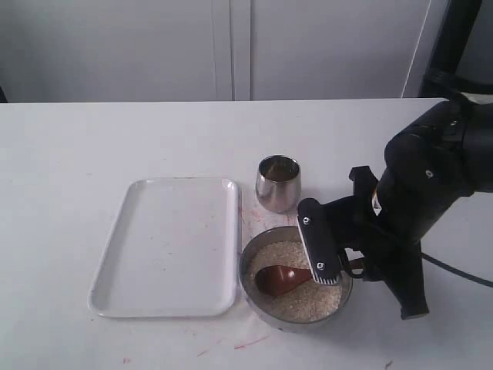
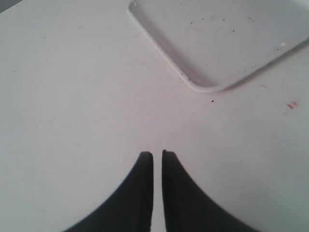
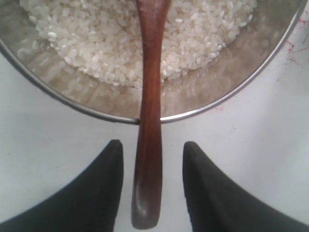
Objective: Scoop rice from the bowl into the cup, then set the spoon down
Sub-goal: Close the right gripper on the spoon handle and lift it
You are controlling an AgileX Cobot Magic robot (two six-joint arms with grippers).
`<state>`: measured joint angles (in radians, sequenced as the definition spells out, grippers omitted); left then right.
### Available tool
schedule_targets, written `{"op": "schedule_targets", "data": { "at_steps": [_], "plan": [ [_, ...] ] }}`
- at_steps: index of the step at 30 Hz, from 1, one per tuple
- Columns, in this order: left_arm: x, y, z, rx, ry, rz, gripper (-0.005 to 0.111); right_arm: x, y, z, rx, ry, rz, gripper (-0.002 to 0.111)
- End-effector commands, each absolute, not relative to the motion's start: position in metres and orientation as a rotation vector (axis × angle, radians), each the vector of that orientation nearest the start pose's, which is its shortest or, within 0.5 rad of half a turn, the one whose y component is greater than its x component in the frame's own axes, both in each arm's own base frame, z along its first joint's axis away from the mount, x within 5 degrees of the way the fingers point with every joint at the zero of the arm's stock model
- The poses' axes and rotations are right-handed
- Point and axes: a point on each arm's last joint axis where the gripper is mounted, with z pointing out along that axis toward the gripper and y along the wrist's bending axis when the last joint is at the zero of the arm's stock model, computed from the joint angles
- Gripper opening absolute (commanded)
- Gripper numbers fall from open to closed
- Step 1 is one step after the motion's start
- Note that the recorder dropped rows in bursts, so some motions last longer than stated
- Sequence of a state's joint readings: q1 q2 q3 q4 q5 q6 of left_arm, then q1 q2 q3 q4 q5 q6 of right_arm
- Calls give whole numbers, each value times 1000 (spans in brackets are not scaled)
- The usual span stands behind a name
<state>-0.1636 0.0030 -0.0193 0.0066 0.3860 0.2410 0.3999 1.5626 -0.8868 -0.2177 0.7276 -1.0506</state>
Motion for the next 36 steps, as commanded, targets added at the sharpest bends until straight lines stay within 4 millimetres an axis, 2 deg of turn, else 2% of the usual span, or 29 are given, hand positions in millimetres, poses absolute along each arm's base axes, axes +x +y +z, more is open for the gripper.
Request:
{"op": "schedule_targets", "data": {
  "at_steps": [1, 18, 24, 29, 36],
  "plan": [
    [51, -8, 179, 380, 1855, 54, 14, 264, 97, 197, -2087, 2051, -354, 38],
    [51, -8, 179, 380, 1855, 54, 14, 266, 98, 193, -2064, 2070, -345, 38],
    [51, -8, 179, 380, 1855, 54, 14, 266, 98, 193, -2064, 2070, -345, 21],
    [51, -8, 179, 380, 1855, 54, 14, 266, 98, 193, -2062, 2079, -342, 19],
    [51, -8, 179, 380, 1855, 54, 14, 265, 97, 194, -2060, 2083, -343, 6]
  ]
}}
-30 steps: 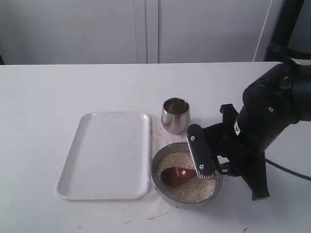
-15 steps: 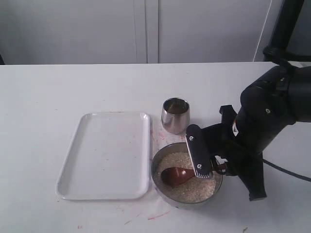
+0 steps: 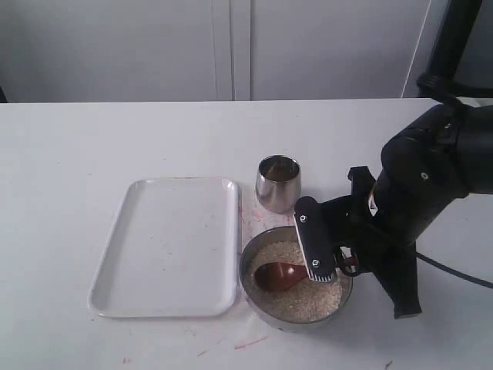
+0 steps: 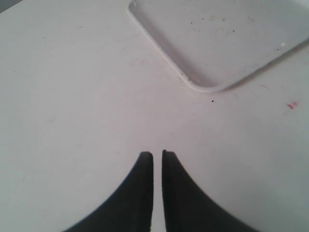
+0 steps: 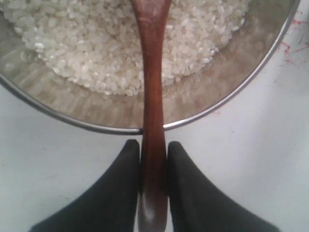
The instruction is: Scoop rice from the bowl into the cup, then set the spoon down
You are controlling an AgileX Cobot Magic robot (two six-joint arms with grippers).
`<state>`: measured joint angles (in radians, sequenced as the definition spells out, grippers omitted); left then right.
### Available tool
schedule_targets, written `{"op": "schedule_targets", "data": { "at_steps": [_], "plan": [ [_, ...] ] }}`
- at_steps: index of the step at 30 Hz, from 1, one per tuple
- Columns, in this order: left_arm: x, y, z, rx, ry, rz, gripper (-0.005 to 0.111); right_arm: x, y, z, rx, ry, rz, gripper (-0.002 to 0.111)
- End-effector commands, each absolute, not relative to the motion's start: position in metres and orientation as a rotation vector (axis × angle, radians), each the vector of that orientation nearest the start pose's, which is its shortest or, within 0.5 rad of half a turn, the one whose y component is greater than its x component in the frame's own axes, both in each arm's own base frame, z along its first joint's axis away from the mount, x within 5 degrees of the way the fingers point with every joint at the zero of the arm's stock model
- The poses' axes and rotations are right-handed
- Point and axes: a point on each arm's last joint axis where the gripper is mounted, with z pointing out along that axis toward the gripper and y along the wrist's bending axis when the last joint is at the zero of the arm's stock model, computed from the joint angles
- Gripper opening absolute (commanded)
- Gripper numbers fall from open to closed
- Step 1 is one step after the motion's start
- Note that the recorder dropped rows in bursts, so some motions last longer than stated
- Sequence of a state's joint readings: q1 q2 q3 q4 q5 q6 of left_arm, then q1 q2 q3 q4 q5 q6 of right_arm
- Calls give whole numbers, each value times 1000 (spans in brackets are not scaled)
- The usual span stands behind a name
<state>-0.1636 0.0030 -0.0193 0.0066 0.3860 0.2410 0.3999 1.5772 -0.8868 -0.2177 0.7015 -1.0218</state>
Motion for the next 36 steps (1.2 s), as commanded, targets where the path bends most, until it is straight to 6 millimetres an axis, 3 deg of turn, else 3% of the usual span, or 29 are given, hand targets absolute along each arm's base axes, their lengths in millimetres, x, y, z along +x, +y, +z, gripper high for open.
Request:
{"op": "schedule_targets", "data": {
  "at_steps": [1, 5, 16, 22, 27, 36],
  "plan": [
    [51, -8, 179, 380, 1855, 54, 14, 265, 97, 194, -2055, 2087, -342, 5],
    [51, -8, 179, 380, 1855, 54, 14, 263, 96, 200, -2044, 2088, -350, 5],
    [51, -8, 179, 380, 1855, 54, 14, 244, 81, 239, -1976, 2083, -479, 5],
    [51, -8, 179, 380, 1855, 54, 14, 231, 70, 266, -1871, 2104, -677, 5],
    [51, -8, 179, 380, 1855, 54, 14, 217, 73, 281, -1834, 2095, -854, 4],
    [51, -8, 179, 380, 1855, 54, 14, 199, 85, 288, -1710, 2189, -1051, 4]
  ]
}}
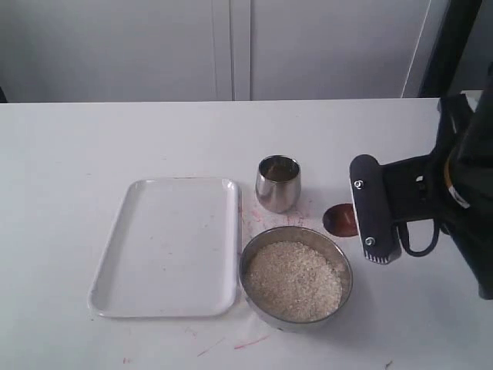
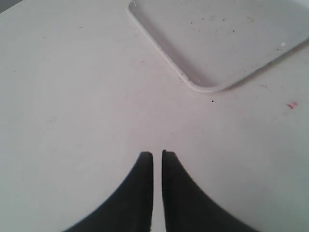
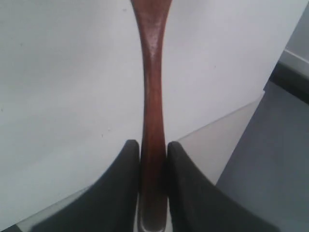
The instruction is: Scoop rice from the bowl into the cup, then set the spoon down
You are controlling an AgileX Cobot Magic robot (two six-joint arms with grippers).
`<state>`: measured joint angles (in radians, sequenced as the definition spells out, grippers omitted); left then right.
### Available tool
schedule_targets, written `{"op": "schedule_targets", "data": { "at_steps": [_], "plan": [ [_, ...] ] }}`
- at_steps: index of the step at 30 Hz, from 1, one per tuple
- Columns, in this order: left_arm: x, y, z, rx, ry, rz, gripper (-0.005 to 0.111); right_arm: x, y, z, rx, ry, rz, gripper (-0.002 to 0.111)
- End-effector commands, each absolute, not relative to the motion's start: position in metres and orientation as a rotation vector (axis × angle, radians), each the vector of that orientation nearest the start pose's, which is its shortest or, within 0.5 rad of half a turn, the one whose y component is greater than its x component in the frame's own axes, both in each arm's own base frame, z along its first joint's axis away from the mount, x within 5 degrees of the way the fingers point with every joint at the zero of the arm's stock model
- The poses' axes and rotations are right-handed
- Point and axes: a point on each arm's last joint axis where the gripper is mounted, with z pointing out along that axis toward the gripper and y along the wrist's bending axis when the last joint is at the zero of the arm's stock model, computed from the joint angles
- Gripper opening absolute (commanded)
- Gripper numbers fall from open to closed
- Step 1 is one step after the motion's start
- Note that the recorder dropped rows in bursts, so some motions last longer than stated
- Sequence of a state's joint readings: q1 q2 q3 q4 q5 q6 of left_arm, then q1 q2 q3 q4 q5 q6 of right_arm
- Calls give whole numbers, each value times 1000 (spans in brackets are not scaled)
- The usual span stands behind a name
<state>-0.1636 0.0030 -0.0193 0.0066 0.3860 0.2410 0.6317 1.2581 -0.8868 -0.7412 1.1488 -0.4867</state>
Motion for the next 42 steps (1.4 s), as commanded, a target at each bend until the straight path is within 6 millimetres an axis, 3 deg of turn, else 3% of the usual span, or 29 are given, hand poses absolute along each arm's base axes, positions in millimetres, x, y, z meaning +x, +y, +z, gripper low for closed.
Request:
{"op": "schedule_targets", "data": {
  "at_steps": [1, 8, 14, 29, 42],
  "plan": [
    [51, -8, 179, 380, 1855, 54, 14, 197, 88, 288, -1711, 2178, -1044, 3],
    [51, -8, 179, 380, 1855, 54, 14, 187, 109, 289, -1722, 2093, -1017, 0],
    [51, -8, 179, 380, 1855, 54, 14, 190, 117, 290, -1728, 1989, -1118, 0],
    [51, -8, 179, 380, 1855, 54, 14, 219, 140, 249, -1928, 1882, -1366, 0],
    [51, -8, 179, 380, 1855, 54, 14, 224, 147, 226, -2072, 1872, -1394, 0]
  ]
}}
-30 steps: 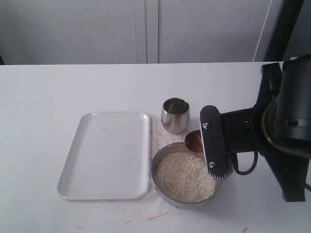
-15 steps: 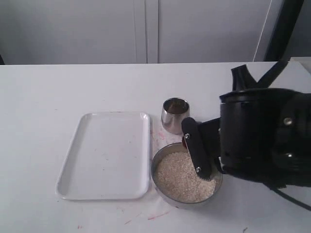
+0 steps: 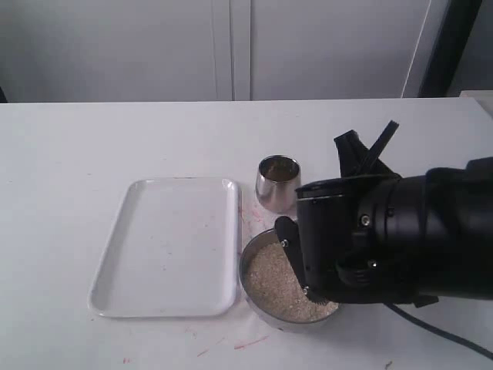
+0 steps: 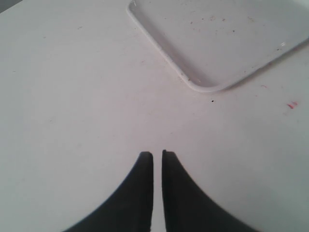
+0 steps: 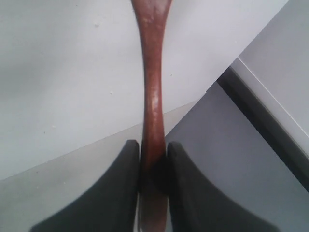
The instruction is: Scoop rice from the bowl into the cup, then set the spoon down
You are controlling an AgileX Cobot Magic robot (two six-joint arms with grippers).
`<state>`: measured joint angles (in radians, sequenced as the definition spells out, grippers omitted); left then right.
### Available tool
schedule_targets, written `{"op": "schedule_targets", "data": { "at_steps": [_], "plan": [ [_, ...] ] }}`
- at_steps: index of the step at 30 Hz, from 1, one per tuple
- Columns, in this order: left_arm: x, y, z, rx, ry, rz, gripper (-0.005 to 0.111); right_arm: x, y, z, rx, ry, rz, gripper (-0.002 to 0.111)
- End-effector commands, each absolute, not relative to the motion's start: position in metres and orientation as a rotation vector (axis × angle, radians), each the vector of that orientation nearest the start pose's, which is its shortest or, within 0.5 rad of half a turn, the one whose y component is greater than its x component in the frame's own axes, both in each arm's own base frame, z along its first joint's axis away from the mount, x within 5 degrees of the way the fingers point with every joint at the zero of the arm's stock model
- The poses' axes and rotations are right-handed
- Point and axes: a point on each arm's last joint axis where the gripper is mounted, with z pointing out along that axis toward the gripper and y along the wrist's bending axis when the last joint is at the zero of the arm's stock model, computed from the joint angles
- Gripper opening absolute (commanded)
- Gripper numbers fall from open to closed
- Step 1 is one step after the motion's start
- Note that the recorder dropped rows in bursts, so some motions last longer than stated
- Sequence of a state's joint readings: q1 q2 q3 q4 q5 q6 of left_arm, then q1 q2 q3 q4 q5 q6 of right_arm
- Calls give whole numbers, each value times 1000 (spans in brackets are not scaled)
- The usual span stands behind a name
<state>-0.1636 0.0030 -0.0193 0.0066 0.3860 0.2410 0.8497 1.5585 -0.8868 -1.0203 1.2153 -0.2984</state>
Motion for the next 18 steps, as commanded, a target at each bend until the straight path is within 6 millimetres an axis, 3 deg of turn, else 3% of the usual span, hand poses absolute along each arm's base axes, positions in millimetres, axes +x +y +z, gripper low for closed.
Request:
{"op": "schedule_targets", "data": {
  "at_steps": [1, 18],
  "plan": [
    [51, -8, 179, 380, 1855, 54, 14, 225, 148, 225, -2078, 1872, -1396, 0],
    [51, -8, 179, 380, 1855, 54, 14, 221, 151, 209, -2128, 1985, -1309, 0]
  ]
}}
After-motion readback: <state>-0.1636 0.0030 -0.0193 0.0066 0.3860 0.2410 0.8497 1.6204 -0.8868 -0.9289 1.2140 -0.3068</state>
